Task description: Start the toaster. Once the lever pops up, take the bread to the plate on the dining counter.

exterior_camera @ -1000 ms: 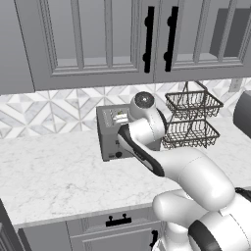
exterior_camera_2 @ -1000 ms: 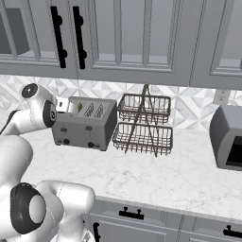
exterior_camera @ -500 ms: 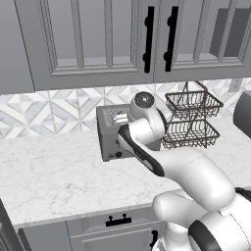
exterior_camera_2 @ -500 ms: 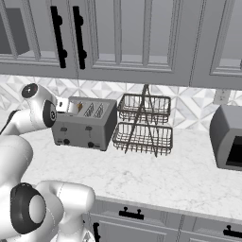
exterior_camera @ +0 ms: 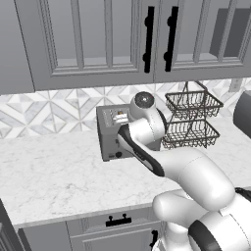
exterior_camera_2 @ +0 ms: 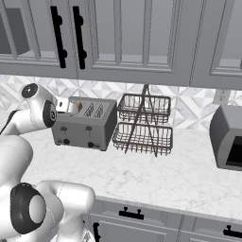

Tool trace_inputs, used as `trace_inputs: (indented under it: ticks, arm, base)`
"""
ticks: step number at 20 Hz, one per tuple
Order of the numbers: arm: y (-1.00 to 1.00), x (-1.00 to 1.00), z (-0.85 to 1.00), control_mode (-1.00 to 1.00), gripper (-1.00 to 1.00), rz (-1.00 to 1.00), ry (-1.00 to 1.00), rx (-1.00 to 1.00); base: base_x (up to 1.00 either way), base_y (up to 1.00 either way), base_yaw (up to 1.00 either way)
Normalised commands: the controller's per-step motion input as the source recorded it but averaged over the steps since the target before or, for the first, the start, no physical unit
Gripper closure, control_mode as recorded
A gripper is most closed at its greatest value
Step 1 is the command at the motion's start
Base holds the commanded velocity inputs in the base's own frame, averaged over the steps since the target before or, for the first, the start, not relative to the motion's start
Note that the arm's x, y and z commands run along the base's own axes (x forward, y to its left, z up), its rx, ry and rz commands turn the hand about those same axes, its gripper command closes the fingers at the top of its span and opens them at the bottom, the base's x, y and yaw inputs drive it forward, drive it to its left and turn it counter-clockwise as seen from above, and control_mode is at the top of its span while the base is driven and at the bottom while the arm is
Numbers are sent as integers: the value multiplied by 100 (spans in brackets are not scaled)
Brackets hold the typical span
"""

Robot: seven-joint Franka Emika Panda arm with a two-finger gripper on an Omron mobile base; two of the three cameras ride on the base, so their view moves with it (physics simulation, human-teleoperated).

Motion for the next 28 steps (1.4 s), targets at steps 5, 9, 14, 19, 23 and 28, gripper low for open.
trace_inputs:
  ticks: [5,9,14,19,23,28]
  arm:
    - [0,0,0,-100,-100,0,0,0]
    - [0,0,0,-100,-100,0,0,0]
    - [0,0,0,-100,-100,0,0,0]
    - [0,0,0,-100,-100,0,0,0]
    - [0,0,0,-100,-100,0,0,0]
    - [0,0,0,-100,-100,0,0,0]
  base:
    - [0,0,0]
    - [0,0,0]
    - [0,0,0]
    - [0,0,0]
    - [0,0,0]
    - [0,0,0]
